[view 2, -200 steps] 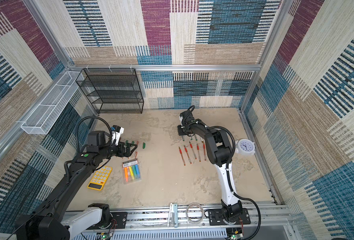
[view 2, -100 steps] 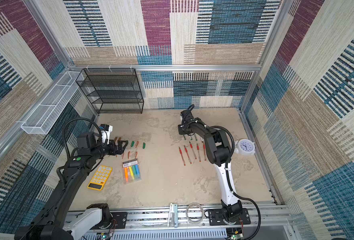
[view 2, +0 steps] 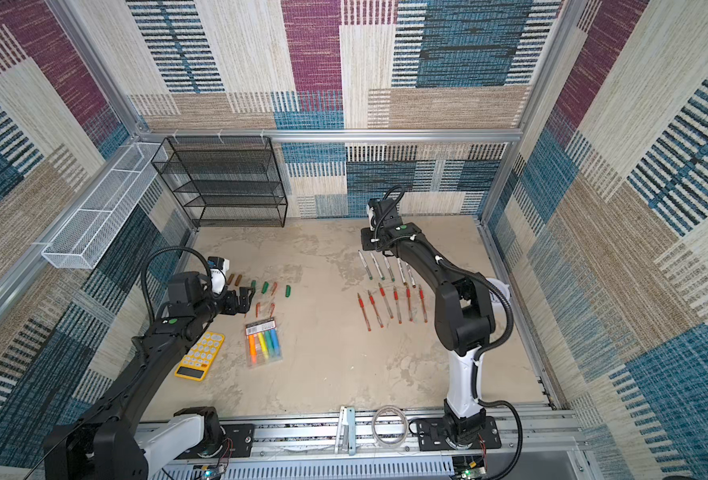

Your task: Open the pen caps

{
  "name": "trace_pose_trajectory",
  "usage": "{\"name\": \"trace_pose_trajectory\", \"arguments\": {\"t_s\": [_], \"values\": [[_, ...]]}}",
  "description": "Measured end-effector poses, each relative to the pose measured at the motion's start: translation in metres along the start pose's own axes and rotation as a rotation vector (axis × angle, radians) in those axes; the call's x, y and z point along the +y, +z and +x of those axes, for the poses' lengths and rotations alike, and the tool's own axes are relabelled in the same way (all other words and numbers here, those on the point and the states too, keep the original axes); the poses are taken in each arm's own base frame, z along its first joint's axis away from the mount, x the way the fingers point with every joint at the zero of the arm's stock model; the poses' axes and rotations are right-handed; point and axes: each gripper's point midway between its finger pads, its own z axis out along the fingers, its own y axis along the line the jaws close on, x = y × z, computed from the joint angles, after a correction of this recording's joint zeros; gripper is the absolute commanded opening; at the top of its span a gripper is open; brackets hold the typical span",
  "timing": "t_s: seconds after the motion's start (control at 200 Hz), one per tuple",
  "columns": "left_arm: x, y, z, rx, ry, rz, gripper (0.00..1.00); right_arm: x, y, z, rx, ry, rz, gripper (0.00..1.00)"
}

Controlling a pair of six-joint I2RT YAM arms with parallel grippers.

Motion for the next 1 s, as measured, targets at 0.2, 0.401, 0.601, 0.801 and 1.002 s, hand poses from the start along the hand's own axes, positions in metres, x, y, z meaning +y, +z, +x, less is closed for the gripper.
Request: {"name": "trace_pose_trajectory", "arguments": {"t_s": [0.2, 0.401, 0.601, 0.801, 1.002], "values": [[0.01, 0.029, 0.029, -0.047, 0.036, -0.03, 1.0, -0.022, -0.041, 0.028, -0.081, -0.027, 0.07, 0.83], [0.012, 0.041, 0.02, -0.132, 0.055, -0.027, 1.0, -0.053, -0.074, 0.053, -0.193, -0.029, 0.163, 1.0], [0.011, 0.048, 0.023, -0.17, 0.064, -0.015, 1.0, -0.089, -0.094, 0.087, -0.283, -0.023, 0.238, 1.0], [0.011, 0.06, 0.045, -0.163, 0.064, -0.004, 1.0, -0.112, -0.113, 0.123, -0.403, -0.037, 0.251, 1.0], [0.013, 0.065, 0.046, -0.191, 0.07, -0.01, 1.0, -0.119, -0.119, 0.148, -0.501, -0.088, 0.229, 1.0]]}}
